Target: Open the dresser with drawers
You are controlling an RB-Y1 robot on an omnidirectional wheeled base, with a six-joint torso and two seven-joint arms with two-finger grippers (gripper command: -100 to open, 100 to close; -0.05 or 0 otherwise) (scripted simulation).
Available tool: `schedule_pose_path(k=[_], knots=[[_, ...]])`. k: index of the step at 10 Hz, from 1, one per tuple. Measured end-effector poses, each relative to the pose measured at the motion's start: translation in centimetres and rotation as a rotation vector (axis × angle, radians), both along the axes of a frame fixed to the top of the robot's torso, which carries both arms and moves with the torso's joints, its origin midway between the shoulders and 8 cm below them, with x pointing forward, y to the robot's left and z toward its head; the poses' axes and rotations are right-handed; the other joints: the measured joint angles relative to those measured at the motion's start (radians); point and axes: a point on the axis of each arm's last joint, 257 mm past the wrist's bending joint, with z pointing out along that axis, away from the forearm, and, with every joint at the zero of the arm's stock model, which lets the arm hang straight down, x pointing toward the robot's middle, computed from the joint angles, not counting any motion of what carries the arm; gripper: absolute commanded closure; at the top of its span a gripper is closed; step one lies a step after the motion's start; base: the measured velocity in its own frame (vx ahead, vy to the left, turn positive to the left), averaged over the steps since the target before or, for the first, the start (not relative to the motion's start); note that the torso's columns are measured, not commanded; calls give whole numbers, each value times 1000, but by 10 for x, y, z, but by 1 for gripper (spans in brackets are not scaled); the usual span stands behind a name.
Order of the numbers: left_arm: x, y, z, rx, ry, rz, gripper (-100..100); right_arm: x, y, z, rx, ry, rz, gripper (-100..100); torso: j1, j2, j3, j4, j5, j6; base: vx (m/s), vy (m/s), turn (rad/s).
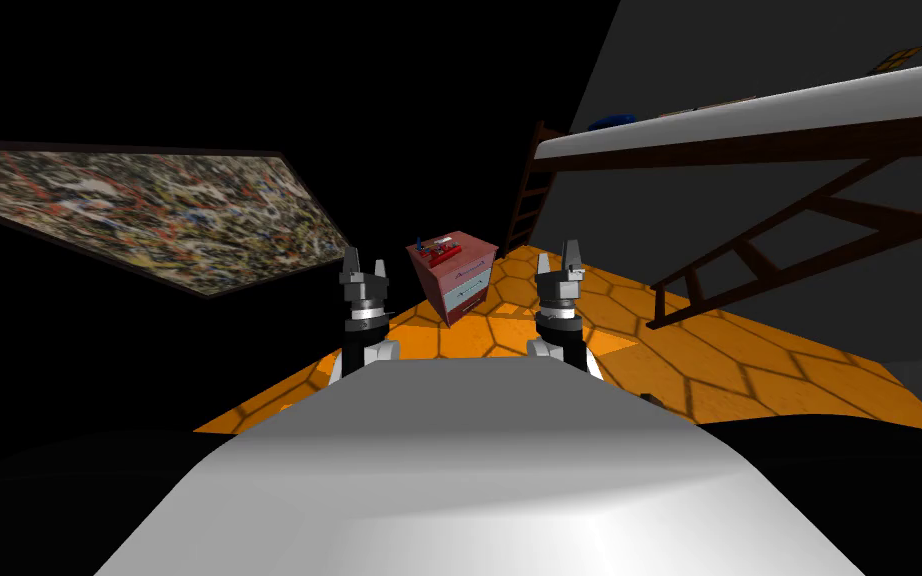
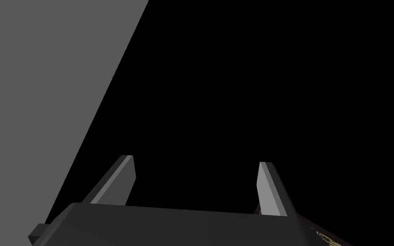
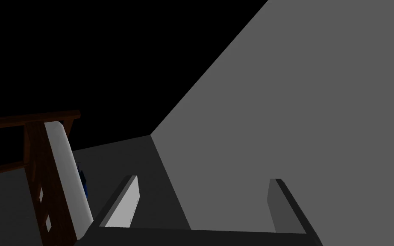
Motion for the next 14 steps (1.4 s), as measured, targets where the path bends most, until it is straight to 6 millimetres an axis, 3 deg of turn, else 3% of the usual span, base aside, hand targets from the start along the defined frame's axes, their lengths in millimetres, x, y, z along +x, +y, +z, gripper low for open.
schedule_pose_path(k=[2, 9, 10, 11, 14], knots=[[0, 0, 0, 0, 0, 0, 0, 0, 0, 0, 0, 0, 0, 0, 0, 104, -209, 105, 0, 0, 0, 0, 0], [0, 0, 0, 0, 0, 0, 0, 0, 0, 0, 0, 0, 0, 0, 0, 618, -1234, 617, 0, 0, 0, 0, 0], [0, 0, 0, 0, 0, 0, -100, 0, 0, 0, 0, 0, 0, 0, 0, 691, -1382, 691, 0, 0, 31, -20, 22], [1, -1, -2, 14, 6, -6, -100, 0, 0, 0, 0, 0, 0, 0, -1, 724, -1452, 724, 0, 0, 59, -53, 32], [7, -3, -15, 61, 35, -25, -100, 0, 0, 0, 0, 0, 0, 0, -2, 735, -1478, 737, -1, 0, 96, -88, 50]])
